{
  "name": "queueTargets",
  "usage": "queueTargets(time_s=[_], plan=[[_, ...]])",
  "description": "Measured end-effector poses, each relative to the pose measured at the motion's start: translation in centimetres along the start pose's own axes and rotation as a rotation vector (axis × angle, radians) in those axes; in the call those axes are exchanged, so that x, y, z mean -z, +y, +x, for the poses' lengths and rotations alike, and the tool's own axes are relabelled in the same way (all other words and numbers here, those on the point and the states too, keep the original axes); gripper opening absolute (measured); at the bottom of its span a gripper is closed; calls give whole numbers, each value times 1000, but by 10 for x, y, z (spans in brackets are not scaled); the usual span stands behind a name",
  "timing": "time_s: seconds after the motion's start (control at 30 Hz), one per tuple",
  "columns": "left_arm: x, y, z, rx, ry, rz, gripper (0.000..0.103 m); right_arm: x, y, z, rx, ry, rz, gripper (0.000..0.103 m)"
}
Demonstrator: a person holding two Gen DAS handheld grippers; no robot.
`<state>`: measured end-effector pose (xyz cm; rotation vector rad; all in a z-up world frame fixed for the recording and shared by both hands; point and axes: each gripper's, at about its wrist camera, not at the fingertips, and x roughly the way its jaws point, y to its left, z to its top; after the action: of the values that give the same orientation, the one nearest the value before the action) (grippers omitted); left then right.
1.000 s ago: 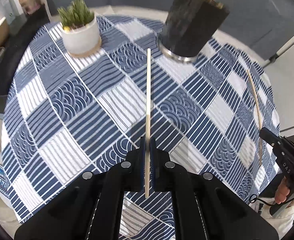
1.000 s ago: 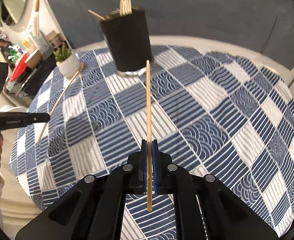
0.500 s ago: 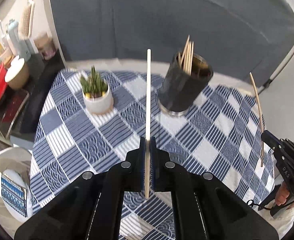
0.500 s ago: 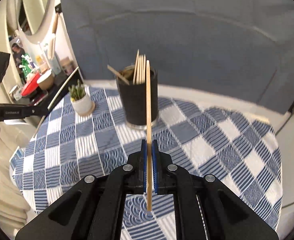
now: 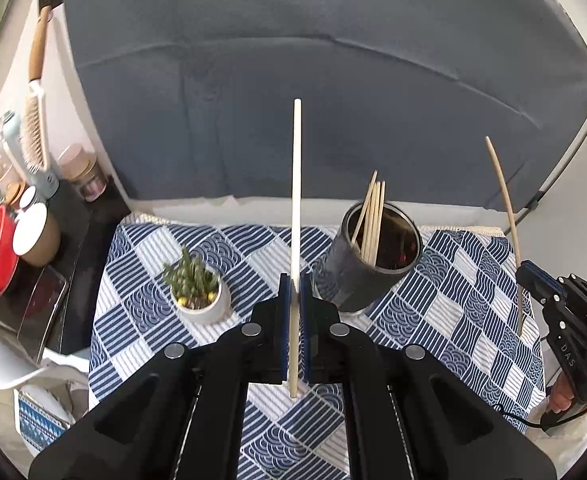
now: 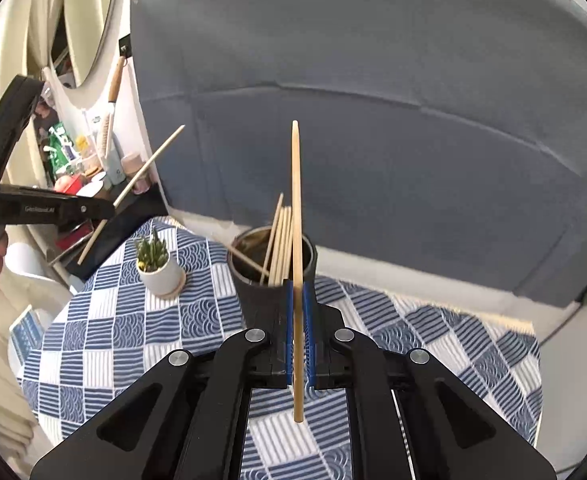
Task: Organize utensils
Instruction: 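Lift the left stick toward the black cup while the right tool carries its stick there, then lower the right stick into the cup while the left tool swings its stick over the rim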
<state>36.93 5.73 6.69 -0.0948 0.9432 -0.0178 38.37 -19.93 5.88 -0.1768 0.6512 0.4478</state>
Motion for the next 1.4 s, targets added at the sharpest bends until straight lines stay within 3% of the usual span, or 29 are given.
queueTargets(time_s=[0.2,0.43,0.53,0.63,0.8,1.03,1.1,1.23,1.4], plan=[[-24,-8,17,78,12,-1,5,-12,0,16,1,-25,-20,5],[-41,-14,39,200,-16,5,5,-22,-2,30,-121,-90,9,5],[-46,-18,45,319,-48,14,5,-25,-5,39,-162,-109,24,5],[-51,-21,52,367,-89,32,4,-28,-10,52,-198,-121,54,5],[-59,-20,75,411,-72,14,4,-29,-19,75,-208,-98,96,5],[-55,-1,94,407,-50,-49,5,-20,-23,100,-230,-61,117,5],[-51,6,99,386,-36,-60,12,-18,-23,104,-238,-54,131,5],[-38,20,109,334,-7,-109,45,-11,-25,107,-250,-43,148,5],[-22,28,128,213,51,-140,56,-10,-27,109,-254,-46,154,5]])
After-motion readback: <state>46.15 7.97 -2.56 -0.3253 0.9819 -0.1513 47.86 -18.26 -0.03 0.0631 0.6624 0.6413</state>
